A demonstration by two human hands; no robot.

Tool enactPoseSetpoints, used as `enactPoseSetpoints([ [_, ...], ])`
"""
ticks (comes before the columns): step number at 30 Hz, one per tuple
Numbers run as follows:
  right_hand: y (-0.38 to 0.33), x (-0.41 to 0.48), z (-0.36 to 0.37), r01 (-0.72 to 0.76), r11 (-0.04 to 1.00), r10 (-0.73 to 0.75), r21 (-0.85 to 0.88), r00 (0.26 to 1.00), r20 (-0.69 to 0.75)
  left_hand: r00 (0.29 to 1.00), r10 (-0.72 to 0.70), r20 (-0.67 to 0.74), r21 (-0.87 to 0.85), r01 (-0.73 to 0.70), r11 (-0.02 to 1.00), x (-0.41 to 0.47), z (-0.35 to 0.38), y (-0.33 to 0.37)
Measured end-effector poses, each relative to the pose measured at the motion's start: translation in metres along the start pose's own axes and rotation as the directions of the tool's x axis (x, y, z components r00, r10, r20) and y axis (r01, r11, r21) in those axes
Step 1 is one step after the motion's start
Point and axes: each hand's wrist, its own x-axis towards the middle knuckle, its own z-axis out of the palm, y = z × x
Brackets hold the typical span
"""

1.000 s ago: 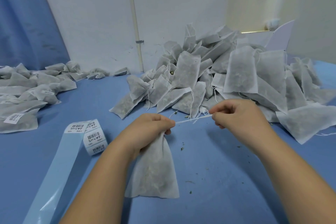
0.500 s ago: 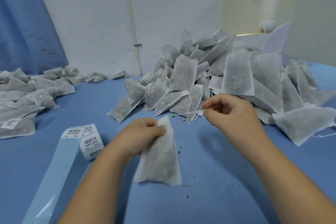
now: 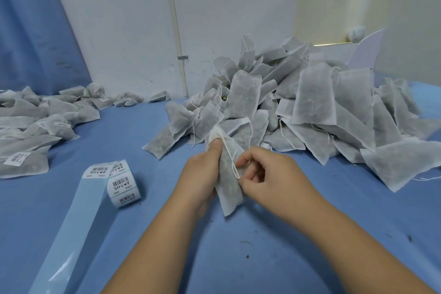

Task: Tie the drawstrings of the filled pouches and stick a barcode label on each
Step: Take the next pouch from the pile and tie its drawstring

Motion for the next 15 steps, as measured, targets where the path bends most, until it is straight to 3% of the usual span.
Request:
enactPoseSetpoints([
  [5, 0.005, 0.002, 0.0, 0.051, 0.992, -0.05, -0.118, 0.999, 0.015, 0.981, -0.167, 0.097, -0.177, 0.182, 0.967, 0.001, 0.002, -0.002],
  [8, 0.011, 0.004, -0.003, 0.065, 0.986, -0.064, -0.155, 0.998, 0.011, 0.958, -0.171, 0.231, -0.247, 0.228, 0.942, -0.001, -0.002, 0.002],
  [15, 0.013, 0.005, -0.009, 0.081, 0.996, -0.082, -0.022, 0.995, -0.061, 0.942, -0.015, 0.334, -0.186, 0.082, 0.979, -0.002, -0.003, 0.004],
])
